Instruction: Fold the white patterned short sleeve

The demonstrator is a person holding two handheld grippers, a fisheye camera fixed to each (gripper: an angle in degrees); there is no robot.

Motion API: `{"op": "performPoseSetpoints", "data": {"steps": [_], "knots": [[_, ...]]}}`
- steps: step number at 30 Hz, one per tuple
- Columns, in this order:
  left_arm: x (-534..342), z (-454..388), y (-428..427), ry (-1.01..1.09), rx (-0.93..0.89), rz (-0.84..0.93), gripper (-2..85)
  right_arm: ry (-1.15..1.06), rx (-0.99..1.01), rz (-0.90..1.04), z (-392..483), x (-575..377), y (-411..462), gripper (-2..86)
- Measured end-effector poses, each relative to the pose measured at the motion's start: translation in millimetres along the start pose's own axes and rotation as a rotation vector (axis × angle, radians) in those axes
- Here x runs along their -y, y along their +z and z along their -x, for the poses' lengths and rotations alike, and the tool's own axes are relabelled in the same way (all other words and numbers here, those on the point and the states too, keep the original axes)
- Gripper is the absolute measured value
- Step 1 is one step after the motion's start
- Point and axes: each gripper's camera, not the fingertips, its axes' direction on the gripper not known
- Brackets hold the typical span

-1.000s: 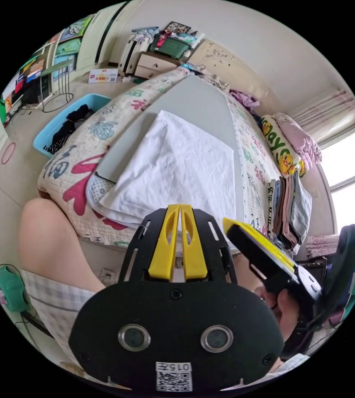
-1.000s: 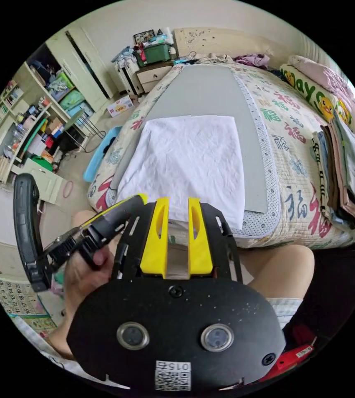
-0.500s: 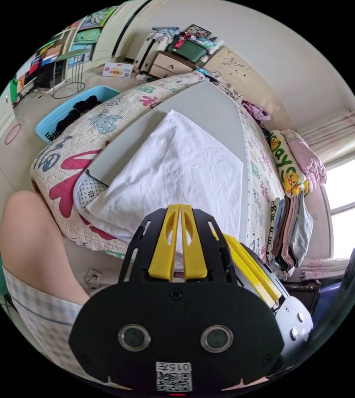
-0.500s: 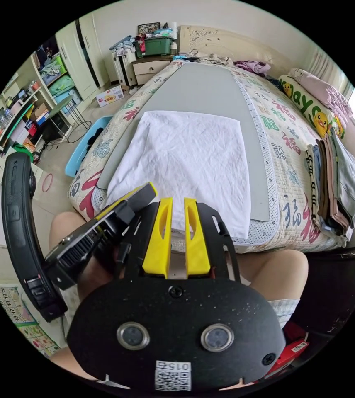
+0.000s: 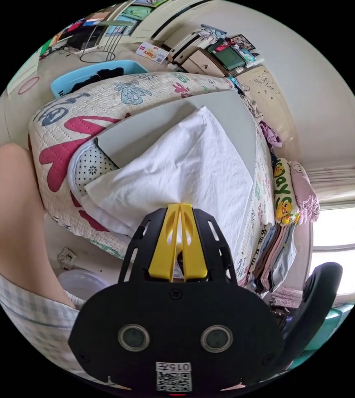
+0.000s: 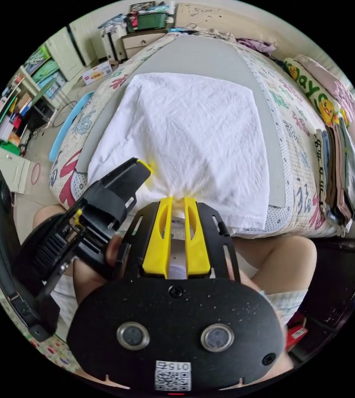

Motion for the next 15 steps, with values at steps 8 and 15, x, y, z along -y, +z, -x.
{"op": "performPoseSetpoints", "data": {"steps": [8, 15], "knots": [[7, 22, 1, -0.044, -0.094, 0.014, -0.4, -0.058, -0.076, 0.009, 32, 23, -25, 5.8], [13, 29, 0, -0.064, -0.104, 0.025, -0.4, -0.114, -0.108, 0.053, 55, 45, -46, 5.8]]}}
